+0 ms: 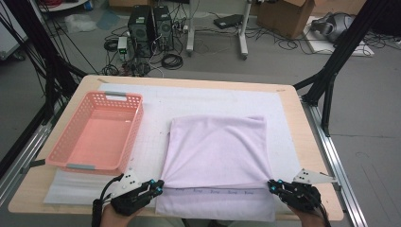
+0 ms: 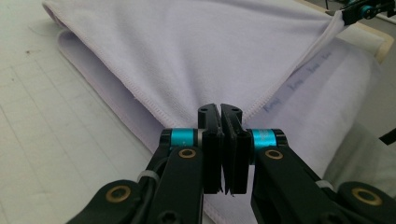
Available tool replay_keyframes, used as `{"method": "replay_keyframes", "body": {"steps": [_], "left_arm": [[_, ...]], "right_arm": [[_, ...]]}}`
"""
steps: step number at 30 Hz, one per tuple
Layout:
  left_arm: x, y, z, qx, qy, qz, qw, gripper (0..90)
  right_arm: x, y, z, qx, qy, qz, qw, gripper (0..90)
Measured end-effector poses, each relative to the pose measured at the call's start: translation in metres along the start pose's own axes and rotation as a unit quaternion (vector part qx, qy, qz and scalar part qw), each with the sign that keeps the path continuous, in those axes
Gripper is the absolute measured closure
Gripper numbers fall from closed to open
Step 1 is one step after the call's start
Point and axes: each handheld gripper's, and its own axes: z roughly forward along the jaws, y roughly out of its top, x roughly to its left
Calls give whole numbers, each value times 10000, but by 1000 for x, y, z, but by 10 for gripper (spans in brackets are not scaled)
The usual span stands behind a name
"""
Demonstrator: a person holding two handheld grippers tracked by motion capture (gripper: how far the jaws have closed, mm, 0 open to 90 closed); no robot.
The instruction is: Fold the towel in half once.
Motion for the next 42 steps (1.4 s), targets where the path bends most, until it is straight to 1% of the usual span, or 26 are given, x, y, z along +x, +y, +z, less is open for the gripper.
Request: {"method": "replay_keyframes", "body": {"steps": [3,4,5,6,8,10,12,13,15,16,17,19,21,22,24,26,28,29,30,31,32,34,35,36,38,42], "left_arm": [[-3,-1,-3,-26,-59,-2,10000,859],[-2,-1,-3,-47,-76,-46,9999,822],[0,0,-2,-77,-77,-143,9998,750],[5,3,-1,-97,-49,-291,9995,633],[14,7,0,-190,19,-478,9987,499],[23,13,2,-304,129,-587,9977,424],[32,19,11,-294,233,-584,9976,431],[36,23,17,-265,249,-559,9978,439],[43,29,31,-176,260,-527,9981,451],[46,32,36,-145,249,-526,9982,459],[49,35,45,-106,247,-525,9983,461],[55,43,61,-16,248,-545,9982,459],[59,50,81,175,275,-507,9982,450],[59,52,87,229,263,-473,9983,447],[59,56,104,376,249,-395,9982,436],[58,56,115,471,311,-358,9978,433],[58,55,124,622,340,-297,9970,432],[58,54,126,679,349,-281,9967,442],[57,53,129,794,387,-151,9960,478],[54,52,130,781,493,15,9957,532],[51,52,130,762,617,172,9950,607],[48,53,130,770,578,211,9951,813],[46,53,129,776,613,254,9948,860],[45,54,128,741,616,274,9950,865],[42,55,119,463,538,149,9974,867],[32,56,97,213,363,224,9989,866]], "right_arm": [[5,-3,-4,126,44,-56,9999,835],[6,-4,-5,167,83,-44,9998,833],[6,-5,-6,148,79,-53,9998,820],[6,-5,-7,135,107,-25,9998,766],[3,-3,-8,-85,105,133,9998,623],[-1,2,-14,-506,259,372,9977,579],[-5,10,-14,-828,214,487,9951,536],[-6,14,-12,-902,133,501,9946,533],[-9,19,-2,-763,-118,444,9960,532],[-11,23,9,-608,-355,380,9968,531],[-12,25,16,-506,-462,357,9970,528],[-16,32,33,-330,-682,263,9968,523],[-21,43,51,-203,-900,183,9956,509],[-24,47,58,-154,-980,144,9950,509],[-29,54,70,-75,-1020,148,9946,511],[-32,59,82,46,-1114,123,9937,526],[-35,62,92,144,-1154,99,9932,604],[-36,62,97,301,-1171,50,9927,672],[-36,62,99,356,-1170,20,9925,708],[-36,62,100,313,-1141,-27,9930,788],[-36,62,100,317,-1130,-32,9931,834],[-34,62,99,324,-1138,-66,9930,857],[-33,62,97,301,-1125,-66,9932,860],[-32,62,95,263,-1104,-58,9935,861],[-30,61,89,134,-1049,-44,9944,860],[-23,59,75,38,-929,-151,9955,859]]}}
